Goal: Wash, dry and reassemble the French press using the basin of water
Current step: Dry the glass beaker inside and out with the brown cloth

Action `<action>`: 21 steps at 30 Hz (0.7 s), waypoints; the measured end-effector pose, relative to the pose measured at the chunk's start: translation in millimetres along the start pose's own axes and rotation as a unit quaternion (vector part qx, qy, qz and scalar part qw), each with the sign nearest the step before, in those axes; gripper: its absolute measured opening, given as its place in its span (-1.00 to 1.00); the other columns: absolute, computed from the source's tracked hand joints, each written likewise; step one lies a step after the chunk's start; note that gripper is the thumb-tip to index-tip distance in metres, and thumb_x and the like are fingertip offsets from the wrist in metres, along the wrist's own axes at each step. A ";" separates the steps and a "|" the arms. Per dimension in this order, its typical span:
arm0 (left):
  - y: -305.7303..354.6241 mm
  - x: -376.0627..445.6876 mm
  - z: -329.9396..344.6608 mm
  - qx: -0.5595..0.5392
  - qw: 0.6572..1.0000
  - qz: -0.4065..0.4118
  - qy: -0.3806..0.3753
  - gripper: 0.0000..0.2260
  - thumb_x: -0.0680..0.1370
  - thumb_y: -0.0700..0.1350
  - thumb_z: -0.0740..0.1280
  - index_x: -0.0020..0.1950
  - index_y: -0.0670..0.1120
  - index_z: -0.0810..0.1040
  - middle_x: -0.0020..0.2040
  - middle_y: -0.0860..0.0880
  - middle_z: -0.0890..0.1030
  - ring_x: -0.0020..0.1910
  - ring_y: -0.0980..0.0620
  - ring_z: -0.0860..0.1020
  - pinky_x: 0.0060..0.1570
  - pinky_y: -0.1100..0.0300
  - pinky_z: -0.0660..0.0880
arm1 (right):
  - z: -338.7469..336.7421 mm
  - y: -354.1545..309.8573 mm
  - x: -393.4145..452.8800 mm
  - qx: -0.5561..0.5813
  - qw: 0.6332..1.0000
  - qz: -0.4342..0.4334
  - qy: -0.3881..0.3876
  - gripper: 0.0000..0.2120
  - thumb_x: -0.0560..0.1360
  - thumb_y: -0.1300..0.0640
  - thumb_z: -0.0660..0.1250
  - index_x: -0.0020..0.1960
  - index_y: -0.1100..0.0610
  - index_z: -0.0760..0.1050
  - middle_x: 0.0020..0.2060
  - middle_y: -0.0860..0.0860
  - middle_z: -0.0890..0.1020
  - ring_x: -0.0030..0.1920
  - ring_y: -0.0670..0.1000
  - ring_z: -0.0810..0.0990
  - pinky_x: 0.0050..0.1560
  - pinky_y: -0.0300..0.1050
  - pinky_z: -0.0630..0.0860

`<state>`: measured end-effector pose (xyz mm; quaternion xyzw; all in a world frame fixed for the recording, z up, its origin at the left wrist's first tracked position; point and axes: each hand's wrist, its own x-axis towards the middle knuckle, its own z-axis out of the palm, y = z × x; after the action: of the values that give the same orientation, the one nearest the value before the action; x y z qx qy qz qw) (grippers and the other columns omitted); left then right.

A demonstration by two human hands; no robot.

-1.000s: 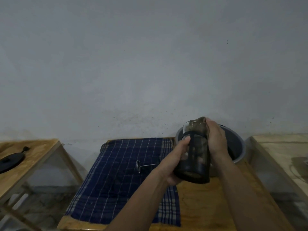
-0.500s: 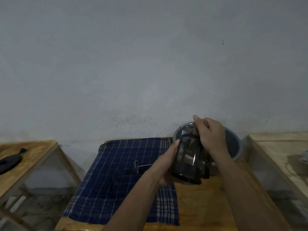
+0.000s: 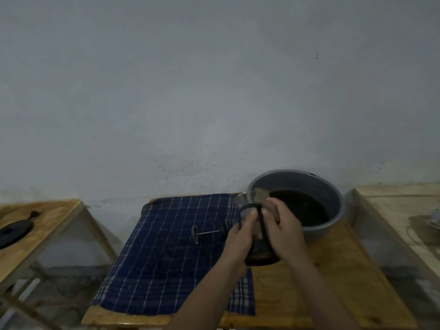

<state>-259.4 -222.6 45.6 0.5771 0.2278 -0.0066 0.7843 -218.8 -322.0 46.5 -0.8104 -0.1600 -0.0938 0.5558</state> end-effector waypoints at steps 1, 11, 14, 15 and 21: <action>-5.4 -4.2 3.7 0.015 1.000 0.004 -0.022 -0.52 0.46 0.24 0.38 0.27 -0.01 0.52 0.09 -0.06 0.66 0.02 -0.01 0.66 -0.09 0.15 0.62 | -6.2 1.4 10.8 0.011 0.999 0.032 0.018 -0.85 0.60 0.11 0.19 0.14 0.00 0.46 -0.02 -0.09 0.57 0.05 -0.04 0.56 0.03 -0.13 0.52; 1.9 8.0 1.3 -0.048 0.999 -0.009 0.021 -0.54 0.50 0.18 0.36 0.24 -0.11 0.57 0.03 -0.16 0.71 0.00 -0.11 0.69 -0.15 0.07 0.63 | -10.5 -0.1 -24.2 0.084 0.995 0.042 0.018 -0.84 0.60 0.13 0.18 0.15 -0.04 0.45 -0.07 -0.15 0.57 -0.10 -0.22 0.57 -0.20 -0.33 0.49; 2.3 6.8 -7.5 -0.091 0.994 -0.055 -0.002 -0.58 0.54 0.16 0.30 0.17 -0.15 0.62 0.01 -0.22 0.71 0.07 -0.18 0.66 0.10 -0.05 0.58 | -29.0 6.3 -29.8 0.147 0.985 0.090 0.019 -0.83 0.60 0.11 0.20 0.14 0.01 0.50 -0.04 -0.07 0.59 -0.05 -0.17 0.57 -0.14 -0.24 0.50; -0.8 5.4 -10.6 -0.108 0.991 -0.074 -0.010 -0.58 0.55 0.16 0.30 0.17 -0.17 0.62 0.03 -0.24 0.70 0.09 -0.20 0.65 0.15 -0.06 0.56 | -36.9 9.7 -29.1 0.165 0.980 0.112 0.023 -0.83 0.60 0.11 0.19 0.13 0.02 0.51 -0.04 -0.05 0.59 -0.03 -0.12 0.57 -0.13 -0.19 0.50; -28.5 10.7 -35.3 -0.184 0.976 -0.115 0.000 -0.50 0.46 0.13 0.40 0.28 -0.14 0.57 0.13 -0.25 0.66 0.14 -0.22 0.62 0.21 -0.12 0.52 | -56.1 55.3 -16.1 0.151 0.962 0.225 0.031 -0.85 0.60 0.09 0.20 0.03 0.06 0.55 -0.11 0.05 0.60 -0.08 0.01 0.56 -0.17 -0.09 0.47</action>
<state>-270.0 -197.4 7.8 0.3927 0.2898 -0.0550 0.8711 -212.3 -395.1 13.5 -0.7288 0.0316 0.0342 0.6831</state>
